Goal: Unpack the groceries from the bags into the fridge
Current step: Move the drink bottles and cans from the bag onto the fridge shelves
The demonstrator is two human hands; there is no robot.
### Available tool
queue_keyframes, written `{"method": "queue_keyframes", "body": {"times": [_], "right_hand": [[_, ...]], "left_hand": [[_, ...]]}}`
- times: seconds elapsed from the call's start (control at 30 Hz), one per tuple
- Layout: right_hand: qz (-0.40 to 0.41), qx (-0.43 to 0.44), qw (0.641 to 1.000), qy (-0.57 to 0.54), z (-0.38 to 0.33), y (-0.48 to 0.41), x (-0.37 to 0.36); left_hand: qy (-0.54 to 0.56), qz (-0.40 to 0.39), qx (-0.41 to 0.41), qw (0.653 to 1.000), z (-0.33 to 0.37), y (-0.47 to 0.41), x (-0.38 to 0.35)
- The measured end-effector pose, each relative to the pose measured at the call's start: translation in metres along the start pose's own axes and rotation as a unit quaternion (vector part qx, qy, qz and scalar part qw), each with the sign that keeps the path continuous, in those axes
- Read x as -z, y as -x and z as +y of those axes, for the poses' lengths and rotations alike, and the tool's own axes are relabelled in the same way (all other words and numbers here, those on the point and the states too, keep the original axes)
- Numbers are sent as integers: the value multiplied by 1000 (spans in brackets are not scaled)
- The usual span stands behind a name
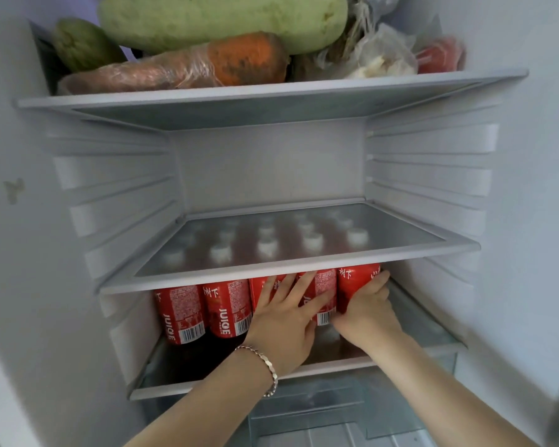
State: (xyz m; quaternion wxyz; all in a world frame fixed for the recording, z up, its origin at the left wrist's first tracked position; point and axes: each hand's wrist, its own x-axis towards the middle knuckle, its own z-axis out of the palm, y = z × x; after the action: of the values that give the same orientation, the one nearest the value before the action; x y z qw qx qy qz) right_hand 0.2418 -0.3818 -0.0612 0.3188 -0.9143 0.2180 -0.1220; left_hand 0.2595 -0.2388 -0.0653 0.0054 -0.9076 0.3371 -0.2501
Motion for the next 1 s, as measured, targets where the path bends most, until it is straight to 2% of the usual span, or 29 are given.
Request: {"method": "queue_keyframes", "body": {"times": [0.07,0.17,0.33,0.43,0.5,0.57,0.67,0.77,0.8,1.0], "right_hand": [[-9,2,1000,27,1,1,3],[-25,9,997,79,8,3,11],[22,77,972,220,12,30,27],[50,207,968,133,6,55,37],[-9,301,953,45,-3,76,40],[-110,383,917,30,-13,105,36],[-227,473,846,93,-24,160,20],[-292,537,779,137,-31,225,0],[-308,558,756,148,-31,249,-7],[-352,711,581,181,-13,420,-22]], "left_hand": [[20,4,-27,999,-4,1,3],[44,-37,-56,997,-10,4,11],[82,-86,-1,993,-3,37,36],[20,-89,52,994,3,78,54],[11,-87,119,989,11,109,71],[14,-92,216,972,24,144,88],[19,-183,366,912,51,207,107],[12,-320,446,836,81,277,126],[12,-338,477,811,91,303,133],[47,-274,706,651,180,487,197]]}}
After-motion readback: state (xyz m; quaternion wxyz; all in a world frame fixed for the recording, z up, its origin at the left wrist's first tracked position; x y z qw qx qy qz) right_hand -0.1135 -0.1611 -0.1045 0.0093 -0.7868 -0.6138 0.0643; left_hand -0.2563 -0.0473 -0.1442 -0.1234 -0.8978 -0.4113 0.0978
